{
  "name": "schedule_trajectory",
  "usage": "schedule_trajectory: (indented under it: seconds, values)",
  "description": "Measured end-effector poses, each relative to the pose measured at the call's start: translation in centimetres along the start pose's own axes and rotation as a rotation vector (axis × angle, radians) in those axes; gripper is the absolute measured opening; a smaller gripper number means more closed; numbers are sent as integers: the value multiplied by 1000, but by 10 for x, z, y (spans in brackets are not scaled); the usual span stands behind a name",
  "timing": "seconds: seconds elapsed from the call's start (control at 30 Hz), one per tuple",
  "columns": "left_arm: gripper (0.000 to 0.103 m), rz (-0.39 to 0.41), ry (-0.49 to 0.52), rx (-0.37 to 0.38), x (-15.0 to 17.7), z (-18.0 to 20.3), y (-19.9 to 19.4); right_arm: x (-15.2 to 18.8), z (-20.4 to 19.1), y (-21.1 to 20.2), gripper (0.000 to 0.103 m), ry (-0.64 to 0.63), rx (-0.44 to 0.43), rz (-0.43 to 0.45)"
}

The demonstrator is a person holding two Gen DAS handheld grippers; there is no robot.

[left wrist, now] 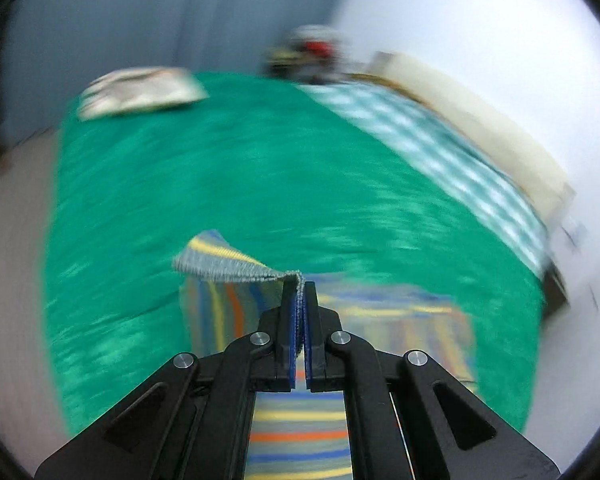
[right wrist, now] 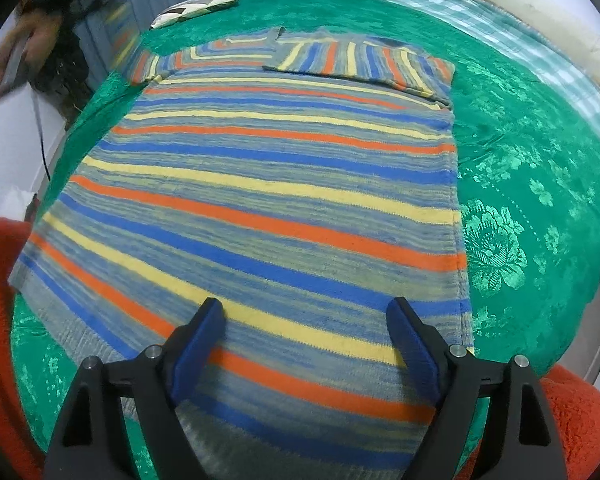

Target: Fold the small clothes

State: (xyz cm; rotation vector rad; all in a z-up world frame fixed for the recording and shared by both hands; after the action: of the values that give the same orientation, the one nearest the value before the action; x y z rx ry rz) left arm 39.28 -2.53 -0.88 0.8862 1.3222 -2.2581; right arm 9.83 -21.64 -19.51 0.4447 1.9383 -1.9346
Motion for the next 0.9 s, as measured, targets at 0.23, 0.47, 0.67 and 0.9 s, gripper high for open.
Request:
schedule_trajectory:
  seconds: [0.23, 0.47, 0.67, 0.9]
  values:
    - [75, -304, 210, -17, 62, 126, 119, 3, 2, -2, 83, 10, -29, 6]
    - [67, -283, -78, -137, 68, 14, 126, 9, 5, -8, 83, 24, -66, 15]
    - [67, -384, -65, -197, 65, -44, 139, 8, 3, -4, 84, 8, -62, 11]
    - [4, -469, 91, -333, 103, -52, 164, 6, 2, 2, 86, -2, -46, 5]
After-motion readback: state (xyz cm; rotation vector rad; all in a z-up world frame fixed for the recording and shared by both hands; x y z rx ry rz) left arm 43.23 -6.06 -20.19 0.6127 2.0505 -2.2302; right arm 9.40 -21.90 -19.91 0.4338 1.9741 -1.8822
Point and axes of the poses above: each gripper's, at about its wrist camera, not at the fingertips, and y roughly the way its jaws point, z to its right, x to its underside, the point moved 5 cm from there along y, roughly the way its jaws point, and after that the axes turned 4 degrees about -y, right-handed, at the moved point
